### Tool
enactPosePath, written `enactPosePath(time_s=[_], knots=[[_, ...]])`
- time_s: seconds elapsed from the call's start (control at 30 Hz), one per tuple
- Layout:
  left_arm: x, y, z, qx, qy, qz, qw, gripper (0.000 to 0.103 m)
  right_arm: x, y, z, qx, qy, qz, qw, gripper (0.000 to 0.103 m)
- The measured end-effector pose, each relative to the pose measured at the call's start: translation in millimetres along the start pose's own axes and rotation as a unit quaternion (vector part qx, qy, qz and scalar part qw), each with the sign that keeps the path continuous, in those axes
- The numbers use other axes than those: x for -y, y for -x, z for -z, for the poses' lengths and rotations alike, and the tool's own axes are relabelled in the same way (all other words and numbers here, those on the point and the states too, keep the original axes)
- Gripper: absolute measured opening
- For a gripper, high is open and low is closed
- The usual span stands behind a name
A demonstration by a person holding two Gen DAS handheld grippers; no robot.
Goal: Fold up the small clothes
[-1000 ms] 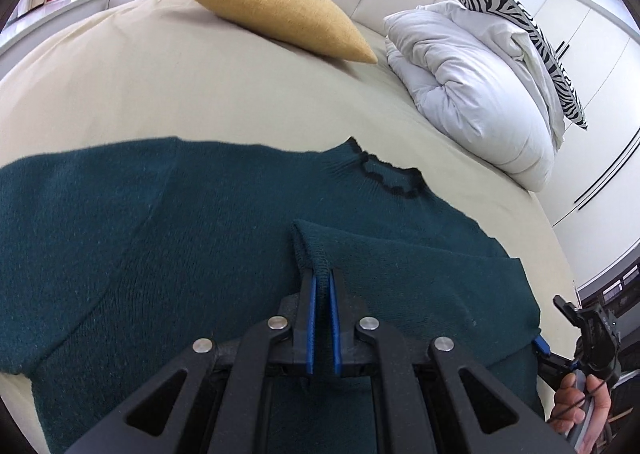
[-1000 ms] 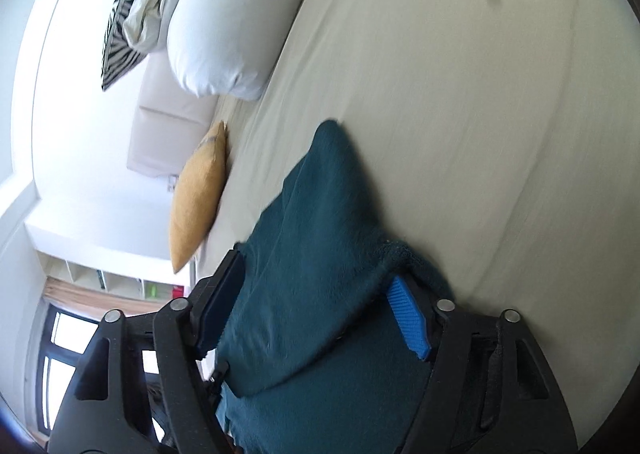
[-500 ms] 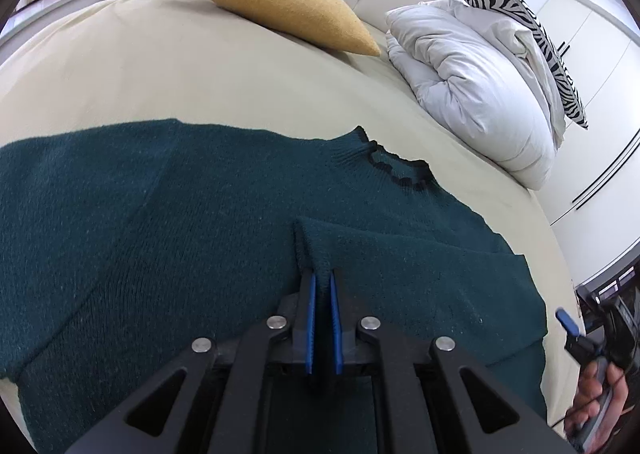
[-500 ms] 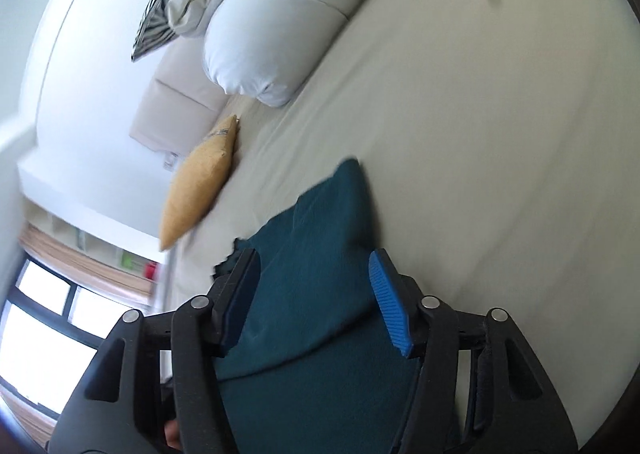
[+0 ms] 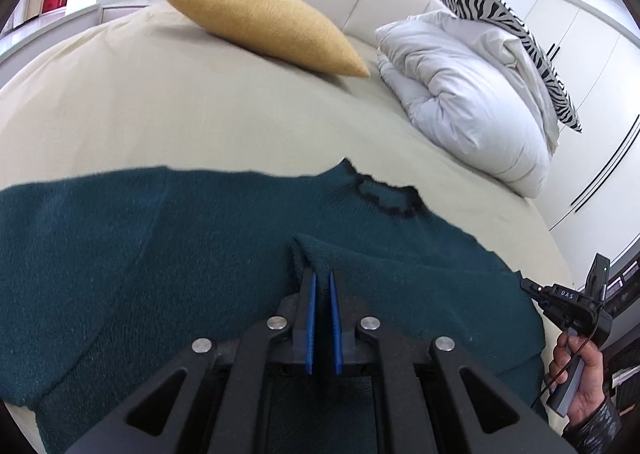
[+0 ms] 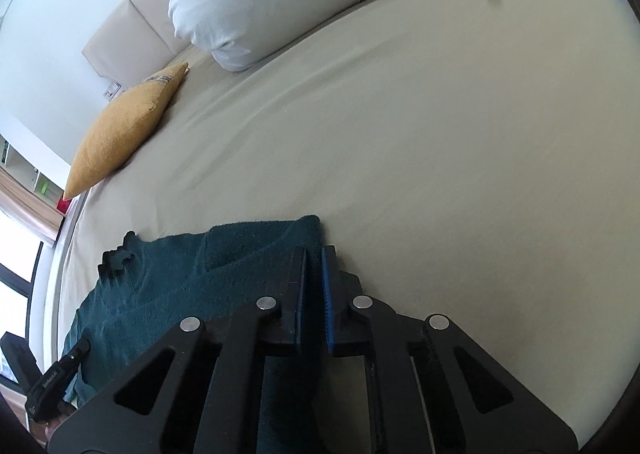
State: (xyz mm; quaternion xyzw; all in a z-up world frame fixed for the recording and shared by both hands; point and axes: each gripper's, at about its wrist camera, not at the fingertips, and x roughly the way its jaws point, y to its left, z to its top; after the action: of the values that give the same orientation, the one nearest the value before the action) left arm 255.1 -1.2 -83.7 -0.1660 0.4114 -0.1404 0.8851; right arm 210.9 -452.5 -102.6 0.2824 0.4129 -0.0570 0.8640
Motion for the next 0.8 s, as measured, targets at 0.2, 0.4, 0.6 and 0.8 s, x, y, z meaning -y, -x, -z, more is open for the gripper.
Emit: enactPosePath(time_s=[0.2,0.4,0.6,0.8], knots=[[-8,-18,17,-0.017,-0.006,-0.013,0.9997,0.008,15,-9,7,0.016,-0.009,0.008,1.000,0.000],[-14,-13,18,-0.019,0.007,-0.005,0.9998,0.008,7,7,6,0.021,-0.004,0.038,0.999,0.008],[-14,-8,24,-0.017,0.012,-0.006,0.9998,0.008,-54,50,35,0.039,0.074,-0.012,0.996,0.013],[-18,2,31,-0.014,0.031,-0.001,0.9994,0.006,-48,11,69,-0.017,0.085,-0.016,0.996,0.011]])
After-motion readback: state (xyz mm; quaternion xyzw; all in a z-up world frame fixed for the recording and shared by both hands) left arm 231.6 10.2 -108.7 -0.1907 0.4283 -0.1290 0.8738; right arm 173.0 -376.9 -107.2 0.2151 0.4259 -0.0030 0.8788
